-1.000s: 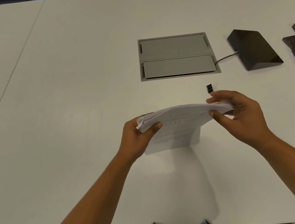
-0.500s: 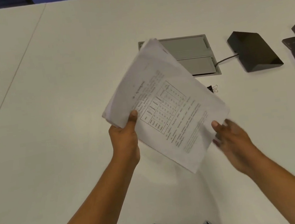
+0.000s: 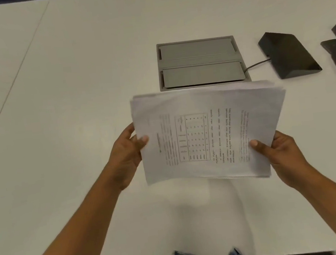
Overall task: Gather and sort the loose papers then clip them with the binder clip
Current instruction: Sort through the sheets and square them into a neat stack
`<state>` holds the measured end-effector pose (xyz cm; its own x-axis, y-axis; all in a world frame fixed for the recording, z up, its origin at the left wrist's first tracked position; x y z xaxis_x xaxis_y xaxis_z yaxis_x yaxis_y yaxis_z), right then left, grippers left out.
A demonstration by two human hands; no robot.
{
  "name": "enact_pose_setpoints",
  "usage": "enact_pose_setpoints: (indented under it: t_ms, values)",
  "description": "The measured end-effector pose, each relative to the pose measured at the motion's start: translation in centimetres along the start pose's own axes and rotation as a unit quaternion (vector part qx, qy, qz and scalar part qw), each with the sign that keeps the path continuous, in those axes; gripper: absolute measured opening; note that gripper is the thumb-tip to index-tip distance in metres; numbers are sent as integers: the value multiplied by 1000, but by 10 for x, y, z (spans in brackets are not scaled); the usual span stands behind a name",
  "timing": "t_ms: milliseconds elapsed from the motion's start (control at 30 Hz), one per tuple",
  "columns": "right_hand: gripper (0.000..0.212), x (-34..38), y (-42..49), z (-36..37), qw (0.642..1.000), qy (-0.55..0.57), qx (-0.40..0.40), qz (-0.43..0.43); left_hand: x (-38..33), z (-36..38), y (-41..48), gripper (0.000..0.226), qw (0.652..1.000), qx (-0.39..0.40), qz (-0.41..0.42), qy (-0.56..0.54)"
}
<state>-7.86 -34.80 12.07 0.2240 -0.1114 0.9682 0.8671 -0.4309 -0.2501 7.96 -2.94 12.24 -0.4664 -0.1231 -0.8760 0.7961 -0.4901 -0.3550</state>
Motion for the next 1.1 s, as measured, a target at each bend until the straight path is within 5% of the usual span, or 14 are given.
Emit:
enact_pose_setpoints:
  t_ms: [167,367,733,900,1100]
  values:
    - [57,3,11,4,998,-58,13,-24,-2,14,11,26,990,-51,66,114]
    - [25,-11,23,9,997,-72,9,-14,14,18,17,27,982,-82,116,123]
    - [39,-29,29,6,996,-83,-26,-28,39,16,24,33,971,-39,109,208]
    - [36,-32,23,3,993,-109,-42,-26,28,12,24,71,966,-25,145,214]
    - [43,-33,29,0,981,-190,4,-29,39,6,40,31,965,11,108,239]
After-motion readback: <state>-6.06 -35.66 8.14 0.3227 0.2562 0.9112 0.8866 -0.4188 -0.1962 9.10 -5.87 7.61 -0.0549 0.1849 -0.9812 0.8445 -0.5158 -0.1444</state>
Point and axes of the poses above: each hand's wrist, its own y-axis towards the middle knuckle, its own z-axis out of the palm, x = y × z, the point moved 3 cm from there along y, towards the middle knuckle, and after that the axes turned 2 degrees about -z, right-handed, at the moved point
